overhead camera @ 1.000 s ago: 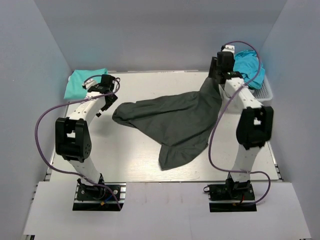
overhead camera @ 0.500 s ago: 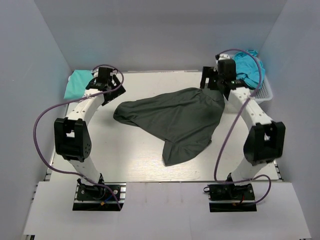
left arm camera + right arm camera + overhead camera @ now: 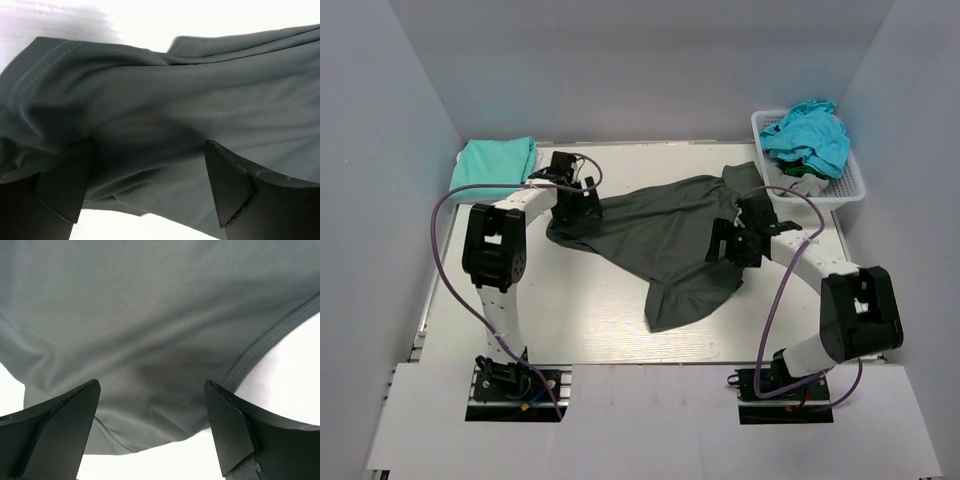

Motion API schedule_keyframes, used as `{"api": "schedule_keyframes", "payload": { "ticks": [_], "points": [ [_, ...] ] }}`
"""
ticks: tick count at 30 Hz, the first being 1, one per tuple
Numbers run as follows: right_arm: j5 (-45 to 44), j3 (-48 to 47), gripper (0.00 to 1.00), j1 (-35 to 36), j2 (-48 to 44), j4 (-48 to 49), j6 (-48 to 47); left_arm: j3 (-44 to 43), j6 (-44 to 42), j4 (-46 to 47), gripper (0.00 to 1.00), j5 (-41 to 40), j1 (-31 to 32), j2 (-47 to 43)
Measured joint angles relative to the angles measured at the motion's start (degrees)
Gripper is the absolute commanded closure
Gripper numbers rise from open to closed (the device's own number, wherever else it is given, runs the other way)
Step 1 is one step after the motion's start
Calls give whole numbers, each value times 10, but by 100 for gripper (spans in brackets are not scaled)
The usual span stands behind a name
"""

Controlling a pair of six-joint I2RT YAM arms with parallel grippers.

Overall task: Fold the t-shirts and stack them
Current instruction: Flatten out the tshirt

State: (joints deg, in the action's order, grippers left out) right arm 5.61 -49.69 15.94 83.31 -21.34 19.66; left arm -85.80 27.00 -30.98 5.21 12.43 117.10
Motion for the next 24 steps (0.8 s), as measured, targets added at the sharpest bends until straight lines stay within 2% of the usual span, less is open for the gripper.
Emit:
{"api": "schedule_keyframes", "payload": {
  "ticks": [4,6,14,18,21,24],
  "points": [
    [8,-8,10,0,58,9,9,2,7,-3,0,-13,1,5],
    [12,-41,10,0,105,-6,9,10,21,0,0,-27,-1,2],
    [7,-281,10,0,302,1,-13,122,75,20,0,-77,-9,-74],
    [-7,-417,10,2,393,-4,-25,136,91,6,0,-104,-10,-88],
    [-16,-471,10,2,425,-14,-35,118,101,-26,0,-136,-10,-89],
    [-23,-474,10,3,417,-25,-48,102,123,-53,0,-174,-10,-108]
  ]
}}
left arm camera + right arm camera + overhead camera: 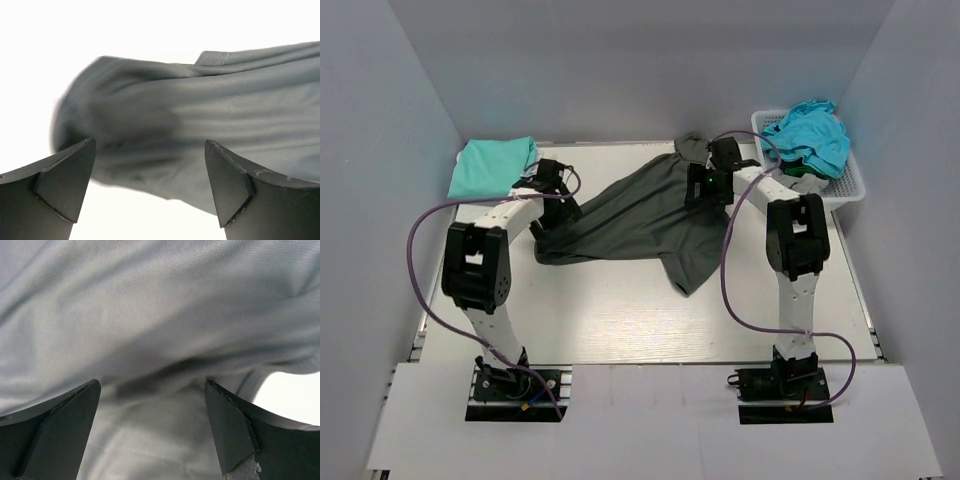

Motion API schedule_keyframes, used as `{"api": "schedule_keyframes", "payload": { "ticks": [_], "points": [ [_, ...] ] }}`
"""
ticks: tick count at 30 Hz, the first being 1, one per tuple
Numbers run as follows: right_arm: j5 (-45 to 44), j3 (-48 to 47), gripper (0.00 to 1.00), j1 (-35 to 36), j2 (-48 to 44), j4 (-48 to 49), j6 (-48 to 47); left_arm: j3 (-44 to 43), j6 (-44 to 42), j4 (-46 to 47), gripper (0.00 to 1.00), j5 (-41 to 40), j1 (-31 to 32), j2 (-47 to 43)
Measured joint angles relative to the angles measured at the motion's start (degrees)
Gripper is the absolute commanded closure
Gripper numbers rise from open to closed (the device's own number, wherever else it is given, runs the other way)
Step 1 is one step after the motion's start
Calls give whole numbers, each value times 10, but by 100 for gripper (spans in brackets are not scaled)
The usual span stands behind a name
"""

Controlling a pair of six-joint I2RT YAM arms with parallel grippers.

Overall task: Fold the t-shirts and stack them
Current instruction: Flatten out the tshirt

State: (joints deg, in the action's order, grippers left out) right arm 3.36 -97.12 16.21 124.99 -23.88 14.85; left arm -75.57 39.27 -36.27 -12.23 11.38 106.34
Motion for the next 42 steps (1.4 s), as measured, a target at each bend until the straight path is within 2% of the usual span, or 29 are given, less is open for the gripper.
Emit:
{"api": "schedule_keyframes", "payload": {
  "ticks": [4,8,11,13,17,22,26,30,35,36,38,39,40,42],
  "points": [
    [-9,40,10,3,-65,3,-10,20,53,-39,0,-48,-4,-93],
    [-14,157,10,10,-219,34,-11,118,106,-62,0,-91,-21,-243],
    [-17,240,10,20,-325,54,-2,199,126,-66,9,-106,-37,-316],
    [-17,293,10,27,-382,62,4,249,127,-49,12,-107,-43,-339],
    [-17,376,10,41,-452,50,17,304,111,3,13,-80,-46,-336],
    [-7,431,10,59,-492,2,32,309,87,83,14,-56,-49,-273],
    [5,452,10,84,-514,-40,42,309,72,126,21,-50,-54,-214],
    [7,473,10,115,-516,-69,49,306,63,153,41,-51,-61,-184],
    [-2,473,10,156,-471,-83,57,305,53,179,61,-42,-68,-172],
    [-4,473,10,163,-457,-83,57,305,52,185,72,-38,-70,-170],
    [-11,466,10,180,-424,-86,57,306,51,196,85,-30,-72,-166],
    [-15,462,10,188,-407,-86,57,306,49,201,97,-26,-73,-164],
    [-19,457,10,194,-393,-86,57,307,50,206,100,-23,-73,-163],
    [-32,445,10,207,-364,-83,57,307,45,214,100,-16,-74,-162]
  ]
}}
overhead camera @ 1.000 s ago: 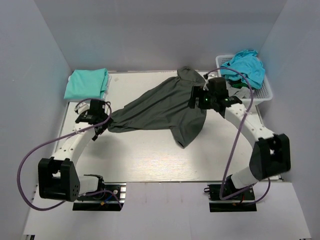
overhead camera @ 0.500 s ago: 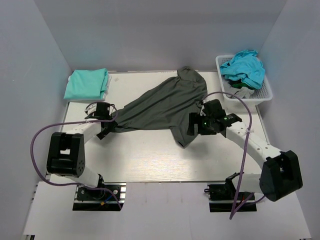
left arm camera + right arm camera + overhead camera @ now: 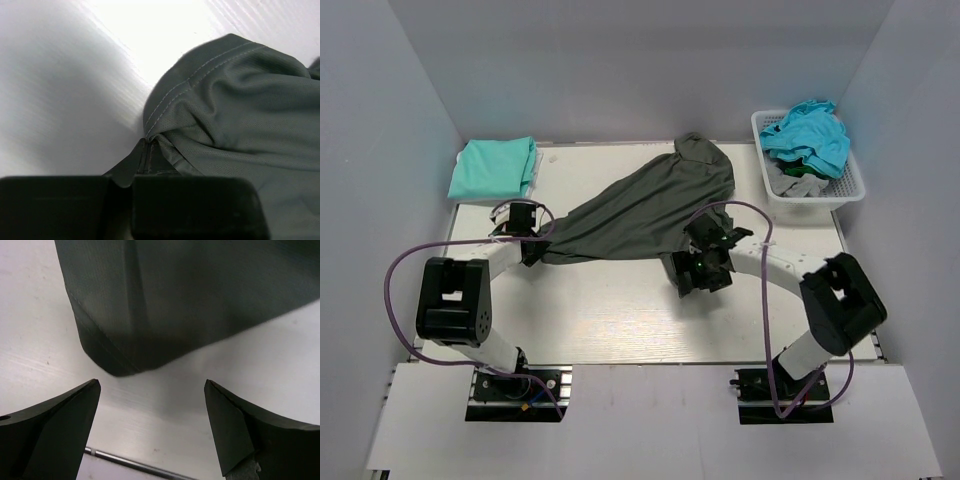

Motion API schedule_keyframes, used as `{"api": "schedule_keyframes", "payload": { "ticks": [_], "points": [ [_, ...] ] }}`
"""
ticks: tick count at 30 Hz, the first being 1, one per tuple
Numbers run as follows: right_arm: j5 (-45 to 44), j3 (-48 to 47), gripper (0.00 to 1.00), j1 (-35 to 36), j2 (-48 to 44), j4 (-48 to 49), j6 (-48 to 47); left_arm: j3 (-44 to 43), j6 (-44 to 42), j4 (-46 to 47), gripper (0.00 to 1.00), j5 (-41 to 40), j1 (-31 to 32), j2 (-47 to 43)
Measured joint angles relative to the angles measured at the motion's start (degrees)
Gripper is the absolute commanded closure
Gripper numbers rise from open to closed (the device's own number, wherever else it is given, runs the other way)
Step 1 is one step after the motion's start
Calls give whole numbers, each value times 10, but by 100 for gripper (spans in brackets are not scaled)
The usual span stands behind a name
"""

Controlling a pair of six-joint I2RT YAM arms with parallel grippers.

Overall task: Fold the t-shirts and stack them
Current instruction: Flatten out the tshirt

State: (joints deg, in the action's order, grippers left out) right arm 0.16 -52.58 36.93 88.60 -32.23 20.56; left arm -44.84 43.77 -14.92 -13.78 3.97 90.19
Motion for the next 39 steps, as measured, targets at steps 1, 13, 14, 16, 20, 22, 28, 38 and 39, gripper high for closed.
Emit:
{"api": "schedule_keyframes", "payload": {
  "ticks": [1,13,14,16,20,22,28,38,39],
  "points": [
    [-5,-5,10,5,12,3,0,0,-2,2,100,3,0,1],
    [-96,-9,100,25,54,89,37,-1,-14,0,100,37,-1,-6],
    [-106,-10,100,25,54,94,43,0,-14,-2,100,39,-1,-11],
    [-130,-10,100,25,47,100,48,1,-14,-6,100,41,0,-32],
    [-198,-10,100,24,-34,98,47,1,-7,-11,100,43,6,-97],
    [-249,-17,100,23,-99,98,39,-2,-2,-10,100,45,10,-136],
    [-403,-102,100,13,-222,128,-32,-56,3,-10,100,52,13,-215],
    [-505,-174,100,3,-288,275,-234,-195,-31,-8,100,46,14,-329],
    [-503,-189,100,3,-293,283,-251,-215,-38,-9,100,46,15,-337]
  ]
}}
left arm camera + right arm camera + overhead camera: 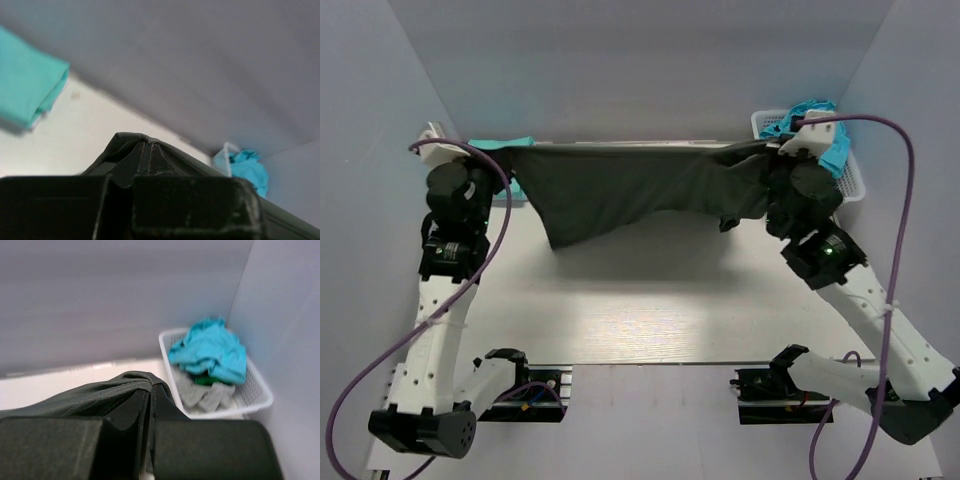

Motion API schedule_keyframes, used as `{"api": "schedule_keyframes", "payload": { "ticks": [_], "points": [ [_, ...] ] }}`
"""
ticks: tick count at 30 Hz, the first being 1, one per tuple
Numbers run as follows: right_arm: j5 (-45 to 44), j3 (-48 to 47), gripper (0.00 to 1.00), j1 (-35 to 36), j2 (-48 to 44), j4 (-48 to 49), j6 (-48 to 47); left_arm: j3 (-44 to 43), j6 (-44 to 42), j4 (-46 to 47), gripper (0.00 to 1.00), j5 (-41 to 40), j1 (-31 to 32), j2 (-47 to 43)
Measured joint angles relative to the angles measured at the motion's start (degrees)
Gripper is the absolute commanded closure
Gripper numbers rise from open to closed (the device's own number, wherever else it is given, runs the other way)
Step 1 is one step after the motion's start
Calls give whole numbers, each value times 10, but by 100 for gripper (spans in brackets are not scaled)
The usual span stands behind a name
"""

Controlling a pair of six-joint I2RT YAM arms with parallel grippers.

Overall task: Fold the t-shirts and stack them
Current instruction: Flatten out the tshirt

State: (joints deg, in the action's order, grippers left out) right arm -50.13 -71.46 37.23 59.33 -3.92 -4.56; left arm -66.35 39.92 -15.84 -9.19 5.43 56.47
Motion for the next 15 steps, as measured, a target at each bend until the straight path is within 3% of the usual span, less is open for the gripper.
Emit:
{"api": "schedule_keyframes", "payload": {
  "ticks": [7,15],
  "points": [
    [84,-146,100,0,-35,-33,-54,-73,-37,4,100,3,1,-83],
    [280,-320,100,0,-69,-167,-84,-156,-62,-26,100,20,-4,-169]
  ]
}}
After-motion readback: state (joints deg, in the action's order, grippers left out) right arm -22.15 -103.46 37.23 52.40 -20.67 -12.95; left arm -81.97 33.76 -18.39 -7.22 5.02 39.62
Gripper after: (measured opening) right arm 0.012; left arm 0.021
